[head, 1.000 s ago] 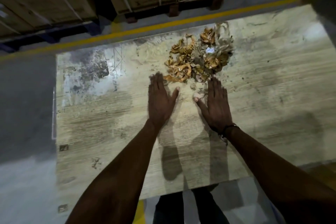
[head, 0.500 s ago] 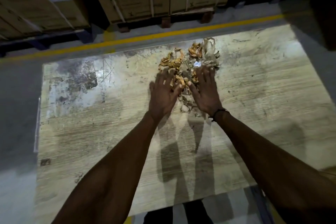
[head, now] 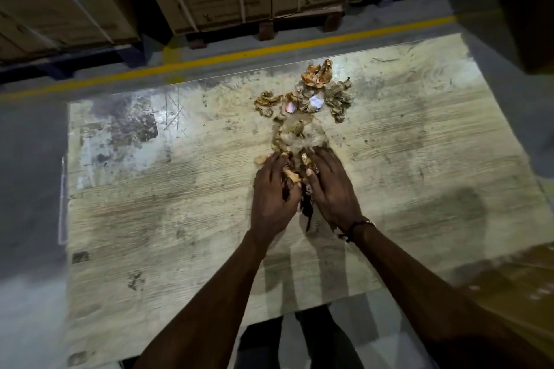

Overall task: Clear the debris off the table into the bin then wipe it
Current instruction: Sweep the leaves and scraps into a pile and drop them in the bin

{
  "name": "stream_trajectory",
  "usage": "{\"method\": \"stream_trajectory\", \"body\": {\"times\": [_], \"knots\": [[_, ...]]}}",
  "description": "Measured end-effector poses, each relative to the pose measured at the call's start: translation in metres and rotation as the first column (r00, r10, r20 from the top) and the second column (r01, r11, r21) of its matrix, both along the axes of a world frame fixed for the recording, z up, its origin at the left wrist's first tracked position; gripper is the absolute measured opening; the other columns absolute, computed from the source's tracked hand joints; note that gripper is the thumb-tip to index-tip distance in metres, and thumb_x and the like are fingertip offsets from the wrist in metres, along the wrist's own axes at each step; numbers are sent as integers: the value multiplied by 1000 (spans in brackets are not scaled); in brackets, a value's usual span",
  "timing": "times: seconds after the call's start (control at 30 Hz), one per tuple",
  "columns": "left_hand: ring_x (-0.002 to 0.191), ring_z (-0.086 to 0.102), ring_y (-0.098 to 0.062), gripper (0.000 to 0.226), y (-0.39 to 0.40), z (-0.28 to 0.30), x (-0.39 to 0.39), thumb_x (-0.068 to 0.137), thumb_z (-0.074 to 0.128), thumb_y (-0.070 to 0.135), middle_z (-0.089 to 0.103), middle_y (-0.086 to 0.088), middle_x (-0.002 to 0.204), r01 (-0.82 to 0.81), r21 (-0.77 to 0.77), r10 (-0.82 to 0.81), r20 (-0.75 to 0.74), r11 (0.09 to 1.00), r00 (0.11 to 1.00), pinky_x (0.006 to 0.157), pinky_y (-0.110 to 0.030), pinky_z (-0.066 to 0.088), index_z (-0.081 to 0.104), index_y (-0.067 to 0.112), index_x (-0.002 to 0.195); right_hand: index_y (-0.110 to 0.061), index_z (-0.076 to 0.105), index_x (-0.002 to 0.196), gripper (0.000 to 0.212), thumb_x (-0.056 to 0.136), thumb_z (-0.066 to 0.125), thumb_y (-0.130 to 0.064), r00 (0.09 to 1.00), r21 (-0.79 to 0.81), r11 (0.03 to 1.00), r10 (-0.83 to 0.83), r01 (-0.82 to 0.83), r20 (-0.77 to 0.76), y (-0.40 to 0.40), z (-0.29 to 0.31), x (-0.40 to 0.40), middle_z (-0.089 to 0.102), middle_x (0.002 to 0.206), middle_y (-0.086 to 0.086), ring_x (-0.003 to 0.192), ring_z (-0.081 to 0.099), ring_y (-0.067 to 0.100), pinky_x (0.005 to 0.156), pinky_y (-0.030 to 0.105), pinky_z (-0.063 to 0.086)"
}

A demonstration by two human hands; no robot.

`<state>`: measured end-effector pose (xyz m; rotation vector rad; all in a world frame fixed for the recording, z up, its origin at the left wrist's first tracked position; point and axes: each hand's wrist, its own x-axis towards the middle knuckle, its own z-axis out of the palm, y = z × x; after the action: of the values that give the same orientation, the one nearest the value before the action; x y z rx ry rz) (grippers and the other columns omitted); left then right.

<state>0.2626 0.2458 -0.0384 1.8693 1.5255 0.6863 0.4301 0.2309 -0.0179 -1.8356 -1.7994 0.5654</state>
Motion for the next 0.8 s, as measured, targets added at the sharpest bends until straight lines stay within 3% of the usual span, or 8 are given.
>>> {"method": "stream_trajectory", "body": {"times": [0.13, 0.2, 0.3, 0.4, 0.5, 0.6, 0.67, 0.8], "knots": [[147, 37, -28, 73, 4, 22, -8, 86, 74, 30, 38, -10, 159, -69, 109, 69, 7, 992, 998, 120, -46, 33, 44, 12, 151, -14, 55, 143, 39, 106, 57, -27, 998, 112, 993, -35, 40, -51, 4, 27, 7, 42, 148, 11, 132, 50, 24, 102, 35, 49], [147, 35, -30, 74, 16, 33, -9, 85, 75, 34, 35, -11, 159, -63, 180, 65, -9, 982, 998, 120, -48, 30, 44, 12, 149, -12, 53, 142, 45, 102, 62, -30, 991, 127, 984, -119, 127, -64, 15, 36, 9, 40, 142, 14, 127, 48, 23, 97, 27, 46], [157, 22, -27, 74, 40, 43, -5, 91, 68, 45, 26, -7, 166, 11, 197, 3, -70, 980, 998, 123, -58, 20, 39, 21, 155, -12, 50, 145, 53, 100, 62, -35, 974, 104, 971, -205, 215, -96, 37, 32, 11, 37, 148, 19, 135, 41, 31, 103, 12, 33], [162, 9, -26, 66, 59, 38, -1, 102, 52, 58, 16, -2, 173, 116, 104, -99, -155, 988, 983, 127, -61, 6, 33, 33, 161, -15, 48, 153, 56, 105, 46, -46, 987, -38, 992, -120, 116, -108, 55, 13, 12, 34, 162, 15, 148, 31, 33, 117, 36, 35], [161, 12, -25, 60, 59, 21, -3, 106, 36, 61, 16, -1, 174, 212, 17, -204, -205, 977, 957, 127, -62, 12, 34, 35, 160, -12, 49, 152, 57, 108, 31, -44, 999, -69, 997, 30, -30, -14, 50, -7, 5, 41, 162, 15, 150, 35, 35, 122, 54, 31], [159, 22, -23, 57, 43, 9, -10, 109, 35, 54, 24, -5, 172, 265, 19, -256, -200, 964, 946, 121, -59, 27, 38, 28, 159, -13, 50, 152, 53, 110, 30, -38, 999, -63, 998, 31, -33, -24, 30, -11, -4, 43, 162, 11, 153, 34, 31, 123, 52, 29], [157, 26, -23, 54, 33, 11, -17, 109, 40, 49, 28, -4, 170, 239, 67, -225, -165, 969, 960, 120, -59, 29, 40, 26, 158, -14, 52, 150, 46, 111, 38, -34, 997, -11, 1000, 4, -5, -79, 19, -7, -6, 45, 160, 8, 151, 36, 26, 124, 46, 29], [157, 28, -22, 50, 16, 24, -33, 108, 48, 42, 33, 2, 167, -27, 144, 41, -92, 989, 995, 124, -58, 21, 45, 25, 154, -16, 53, 148, 42, 110, 47, -32, 976, 63, 983, -159, 170, -151, 7, -2, 1, 42, 162, 4, 149, 36, 20, 119, 35, 33]]}}
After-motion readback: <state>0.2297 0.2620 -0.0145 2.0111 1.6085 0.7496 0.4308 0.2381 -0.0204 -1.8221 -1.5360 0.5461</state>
